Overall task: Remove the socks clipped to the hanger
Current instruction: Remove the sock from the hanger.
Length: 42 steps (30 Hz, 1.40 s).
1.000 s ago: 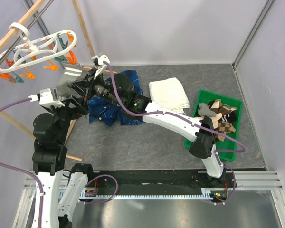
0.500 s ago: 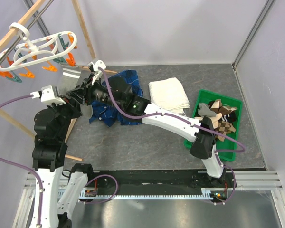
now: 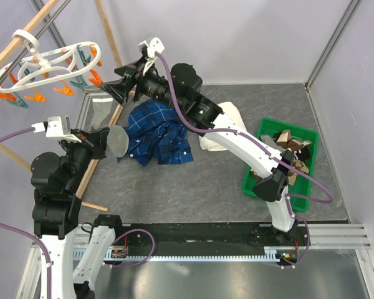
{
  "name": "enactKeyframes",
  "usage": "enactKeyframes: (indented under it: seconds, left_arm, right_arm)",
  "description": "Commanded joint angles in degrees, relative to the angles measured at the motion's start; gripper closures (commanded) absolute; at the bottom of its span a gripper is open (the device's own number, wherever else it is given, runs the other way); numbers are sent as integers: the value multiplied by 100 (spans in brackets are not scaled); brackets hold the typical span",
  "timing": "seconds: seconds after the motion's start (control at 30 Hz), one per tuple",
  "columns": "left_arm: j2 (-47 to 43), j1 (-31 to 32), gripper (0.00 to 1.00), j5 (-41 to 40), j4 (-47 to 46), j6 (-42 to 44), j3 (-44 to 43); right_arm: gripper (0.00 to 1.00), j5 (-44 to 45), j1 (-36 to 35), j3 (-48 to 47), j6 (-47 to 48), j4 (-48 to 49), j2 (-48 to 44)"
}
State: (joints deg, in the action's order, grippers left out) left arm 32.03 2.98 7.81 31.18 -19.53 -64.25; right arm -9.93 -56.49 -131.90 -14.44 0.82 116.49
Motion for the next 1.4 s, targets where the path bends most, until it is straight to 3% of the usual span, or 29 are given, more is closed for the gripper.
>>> enactKeyframes:
  seconds: [0.0, 0.13, 0.4, 0.63, 0.7, 0.83, 0.93, 1.03, 1.1, 1.17, 1.23, 1.3, 1.37]
  left_arm:
    - [-83, 0, 98, 317, -59, -288, -369]
    - [-171, 0, 98, 563, -51, -367, -387]
    - [-452, 281, 98, 309, 72, 18, -334]
    - [-549, 510, 98, 10, 161, 248, -308]
    - [-566, 545, 98, 1, 160, 257, -299]
    - [-566, 554, 98, -26, 152, 257, -290]
    - [-558, 554, 98, -26, 117, 257, -272]
    - [-523, 554, 98, -26, 90, 257, -264]
    - [-496, 554, 98, -8, 81, 257, -255]
    - [-470, 554, 98, 10, 73, 248, -246]
    - [-452, 554, 98, 36, 46, 239, -229]
    - [-435, 554, 98, 45, 46, 230, -229]
    - [-443, 554, 98, 19, 46, 239, -228]
  right_arm:
    - [21, -464, -99, -565, 398, 365, 233]
    - [21, -738, -151, -601, 223, 919, 383]
    - [21, 254, -468, -503, 767, 1236, 559]
    - [20, 299, -521, -706, 749, 1508, 814]
    - [24, 229, -530, -758, 793, 1579, 884]
    - [46, 97, -521, -978, 863, 1658, 1060]
    - [53, 114, -521, -1163, 942, 1614, 1139]
    - [51, 141, -512, -1137, 969, 1606, 1157]
    - [41, 150, -504, -1145, 1030, 1597, 1174]
    - [38, 158, -477, -1154, 1048, 1597, 1175]
    - [44, 150, -459, -1163, 1031, 1614, 1183]
    - [57, 141, -451, -1172, 1022, 1649, 1183]
    - [58, 141, -433, -1181, 995, 1702, 1192]
